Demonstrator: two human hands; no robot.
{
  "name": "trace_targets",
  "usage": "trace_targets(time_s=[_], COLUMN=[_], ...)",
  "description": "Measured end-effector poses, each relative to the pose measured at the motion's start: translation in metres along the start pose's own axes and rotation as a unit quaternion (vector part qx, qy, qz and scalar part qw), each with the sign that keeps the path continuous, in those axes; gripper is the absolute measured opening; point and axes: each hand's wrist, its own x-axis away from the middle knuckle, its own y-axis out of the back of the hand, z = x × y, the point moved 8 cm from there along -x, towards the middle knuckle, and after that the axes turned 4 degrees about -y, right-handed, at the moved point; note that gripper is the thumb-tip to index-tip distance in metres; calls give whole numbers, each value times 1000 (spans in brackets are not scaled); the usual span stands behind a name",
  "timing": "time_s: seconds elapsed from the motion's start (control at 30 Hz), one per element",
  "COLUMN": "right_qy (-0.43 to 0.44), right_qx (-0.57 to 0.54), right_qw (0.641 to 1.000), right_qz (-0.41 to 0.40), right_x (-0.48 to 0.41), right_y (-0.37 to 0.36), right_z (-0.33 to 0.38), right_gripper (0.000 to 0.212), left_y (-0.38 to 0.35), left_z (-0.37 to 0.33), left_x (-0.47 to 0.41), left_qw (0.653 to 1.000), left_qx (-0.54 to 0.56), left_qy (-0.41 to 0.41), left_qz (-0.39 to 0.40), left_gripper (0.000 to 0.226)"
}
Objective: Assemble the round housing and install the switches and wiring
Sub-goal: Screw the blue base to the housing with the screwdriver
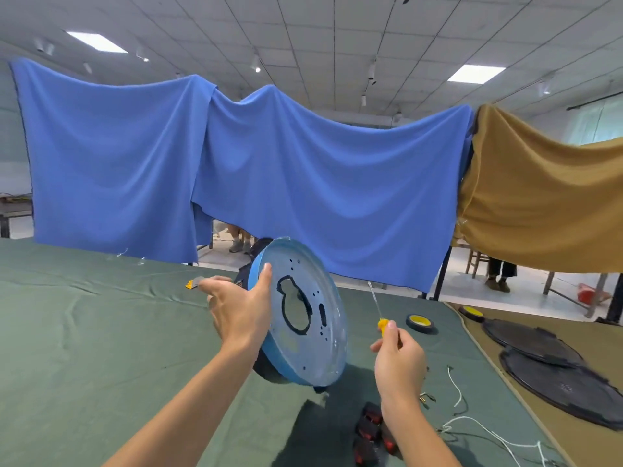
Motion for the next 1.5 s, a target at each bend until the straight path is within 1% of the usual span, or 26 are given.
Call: trace_targets(time_s=[0.1, 0.2, 0.23, 0.33, 0.43, 0.5, 0.57, 0.67, 0.73, 0.83, 0.87, 0.9, 0.97, 1.0, 1.03, 1.1, 1.17, 1.2, 1.27, 1.33, 1.43, 1.5], right_qy=[-8, -14, -22, -50, -57, -53, -52, -51, -49, -49, -49, -48, -48, -50, -52, -55, -51, -47, -44, -46, -39, -23], right_qx=[-13, -18, -25, -46, -49, -46, -40, -26, -13, -1, 1, 4, 14, 22, 29, 40, 54, 63, 79, 96, 124, 144], right_qw=[1000, 999, 999, 996, 995, 996, 996, 996, 996, 996, 996, 996, 996, 996, 996, 996, 996, 995, 995, 993, 989, 987], right_qz=[16, 34, 43, 61, 62, 63, 65, 69, 72, 80, 81, 79, 73, 69, 66, 61, 55, 53, 52, 51, 62, 65], right_x=[5, 10, 11, 15, 19, 20, 20, 19, 17, 14, 12, 11, 8, 7, 6, 2, -3, -6, -12, -19, -31, -36], right_y=[2, 4, 3, 4, 7, 11, 14, 17, 16, 14, 13, 13, 13, 13, 13, 11, 11, 11, 10, 7, -1, -5], right_z=[4, 5, 3, -4, -9, -12, -16, -23, -28, -35, -37, -39, -45, -48, -51, -56, -59, -60, -61, -61, -56, -54], right_gripper=[37, 37, 37, 35, 34, 34, 35, 40, 43, 39, 39, 39, 41, 43, 43, 44, 42, 40, 36, 33, 27, 23], left_y=[-2, -7, -9, -16, -22, -30, -36, -45, -50, -59, -62, -64, -70, -72, -73, -75, -77, -78, -79, -79, -79, -79], left_z=[-35, -52, -54, -58, -50, -38, -26, -13, -4, 9, 15, 21, 35, 42, 49, 57, 63, 64, 66, 67, 70, 73], left_x=[11, 32, 40, 66, 81, 87, 92, 97, 104, 112, 114, 116, 126, 131, 135, 133, 126, 124, 122, 121, 119, 118], left_qw=[989, 961, 945, 876, 812, 777, 751, 738, 723, 702, 697, 690, 662, 646, 636, 638, 650, 650, 649, 660, 675, 677], left_qx=[-25, -80, -110, -185, -241, -279, -309, -333, -335, -335, -341, -348, -349, -344, -339, -333, -338, -344, -355, -350, -347, -352], left_qy=[-143, -264, -305, -444, -530, -562, -578, -574, -586, -605, -606, -611, -641, -657, -666, -662, -643, -636, -629, -618, -605, -603], left_qz=[3, 27, 30, 32, 35, 58, 84, 122, 144, 171, 174, 174, 174, 182, 192, 208, 224, 232, 241, 245, 241, 233], left_gripper=[57, 57, 59, 70, 65, 65, 65, 66, 69, 72, 68, 59, 36, 31, 30, 41, 64, 74, 83, 75, 52, 47])
